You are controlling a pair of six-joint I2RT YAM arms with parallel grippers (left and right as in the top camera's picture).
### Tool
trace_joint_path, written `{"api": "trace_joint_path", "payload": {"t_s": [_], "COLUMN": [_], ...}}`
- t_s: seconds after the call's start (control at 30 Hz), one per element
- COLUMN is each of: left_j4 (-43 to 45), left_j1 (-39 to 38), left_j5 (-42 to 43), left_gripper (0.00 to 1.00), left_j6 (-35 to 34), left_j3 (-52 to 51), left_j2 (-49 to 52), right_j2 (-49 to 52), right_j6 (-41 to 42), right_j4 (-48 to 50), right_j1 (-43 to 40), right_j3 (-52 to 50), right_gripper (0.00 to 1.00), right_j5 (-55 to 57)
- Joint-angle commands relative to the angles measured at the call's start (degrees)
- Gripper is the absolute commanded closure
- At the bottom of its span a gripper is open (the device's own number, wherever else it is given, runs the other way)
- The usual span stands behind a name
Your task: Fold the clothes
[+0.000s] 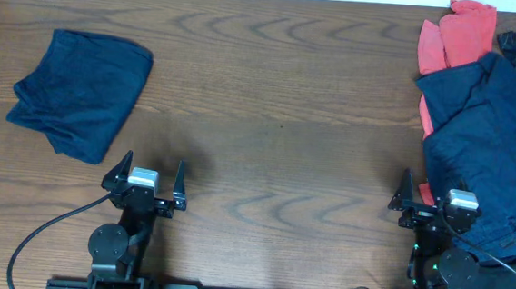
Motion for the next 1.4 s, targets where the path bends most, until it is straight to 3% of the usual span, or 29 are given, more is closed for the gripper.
{"api": "trace_joint_path", "payload": {"t_s": [0.0,0.5,0.9,1.13,1.37], "left_j4": [-1.99,-1.42,-2.89,-9.75,-19.02], "left_j1": [-0.24,-0.24,-0.22,-0.22,-0.22], "left_j5": [0.76,0.79,0.79,0.76,0.79], "left_gripper": [0.02,0.02,0.02,0.02,0.02], "left_j6": [0.74,0.68,-7.65,-8.76,-8.76], "left_j3": [-0.87,-0.87,1.92,12.13,26.93], "left_j2": [-0.35,-0.35,0.39,10.05,29.49], "right_j2": [-0.31,-0.28,3.67,17.16,40.54], "right_j6": [0.76,0.74,0.09,0.09,0.09], "right_j4": [-0.11,-0.11,-0.37,-0.37,-5.79], "right_j1": [-0.46,-0.46,-0.46,-0.46,-0.46], "right_j3": [-0.09,-0.09,2.27,10.62,26.23], "right_gripper": [0.01,0.01,0.01,0.01,0.01], "right_j5": [0.76,0.76,1.14,1.25,1.16]}}
